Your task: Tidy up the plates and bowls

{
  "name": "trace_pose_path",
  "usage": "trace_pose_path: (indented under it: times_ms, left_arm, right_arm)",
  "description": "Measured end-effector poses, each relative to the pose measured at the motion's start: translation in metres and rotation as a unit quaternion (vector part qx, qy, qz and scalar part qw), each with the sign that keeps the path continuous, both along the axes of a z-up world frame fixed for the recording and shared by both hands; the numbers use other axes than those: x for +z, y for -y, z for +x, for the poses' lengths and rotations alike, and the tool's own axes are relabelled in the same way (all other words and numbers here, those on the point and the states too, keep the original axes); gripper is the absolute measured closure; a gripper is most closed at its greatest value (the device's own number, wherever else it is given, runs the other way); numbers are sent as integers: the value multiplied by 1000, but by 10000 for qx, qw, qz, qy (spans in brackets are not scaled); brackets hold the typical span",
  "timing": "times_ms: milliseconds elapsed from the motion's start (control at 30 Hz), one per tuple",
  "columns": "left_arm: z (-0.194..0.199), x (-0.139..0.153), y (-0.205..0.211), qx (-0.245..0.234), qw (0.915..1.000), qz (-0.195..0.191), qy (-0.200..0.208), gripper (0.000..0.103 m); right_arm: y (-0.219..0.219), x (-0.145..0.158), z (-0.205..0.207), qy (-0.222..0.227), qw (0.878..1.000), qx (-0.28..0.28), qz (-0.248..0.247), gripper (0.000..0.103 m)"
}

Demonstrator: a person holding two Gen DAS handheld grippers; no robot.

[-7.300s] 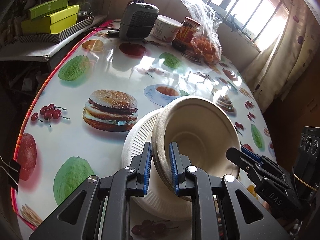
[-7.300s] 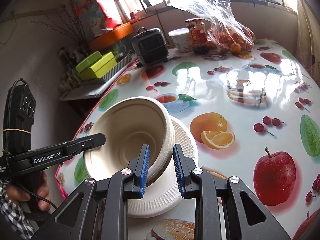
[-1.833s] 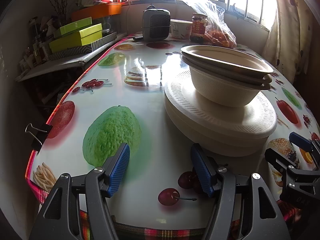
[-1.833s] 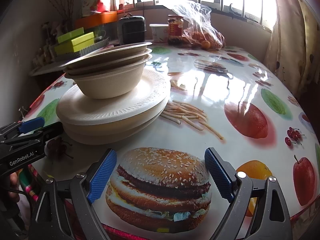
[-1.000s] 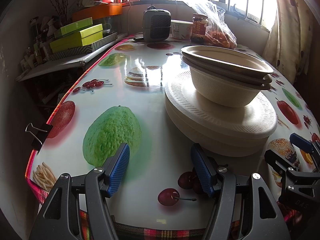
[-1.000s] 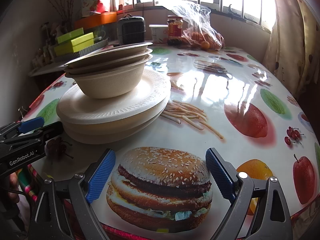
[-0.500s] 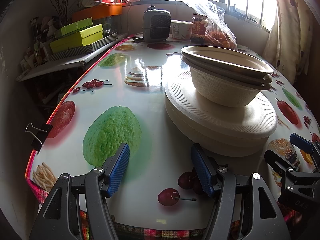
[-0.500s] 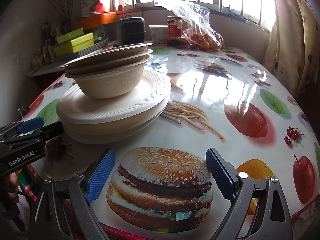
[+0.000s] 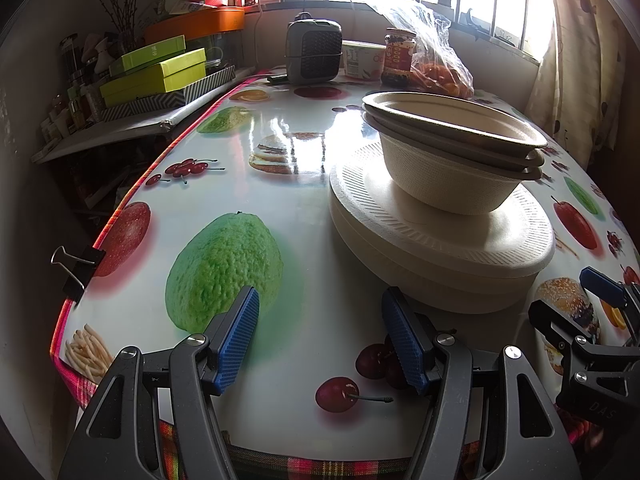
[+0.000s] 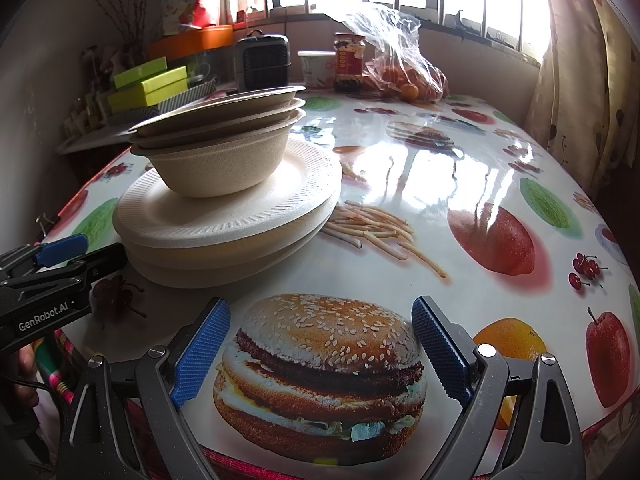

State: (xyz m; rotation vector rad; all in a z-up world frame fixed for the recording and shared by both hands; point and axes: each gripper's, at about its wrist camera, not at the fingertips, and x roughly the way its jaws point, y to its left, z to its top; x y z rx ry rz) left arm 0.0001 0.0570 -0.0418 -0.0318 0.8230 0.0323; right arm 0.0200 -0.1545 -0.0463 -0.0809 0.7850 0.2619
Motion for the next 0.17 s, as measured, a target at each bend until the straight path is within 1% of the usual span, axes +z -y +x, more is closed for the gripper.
trace_pose_path:
  times_ms: [167]
  left_arm:
    - [0,0,0,0,10000,0,2,38]
  right_arm:
    - [0,0,0,2,10000,-1,0,10]
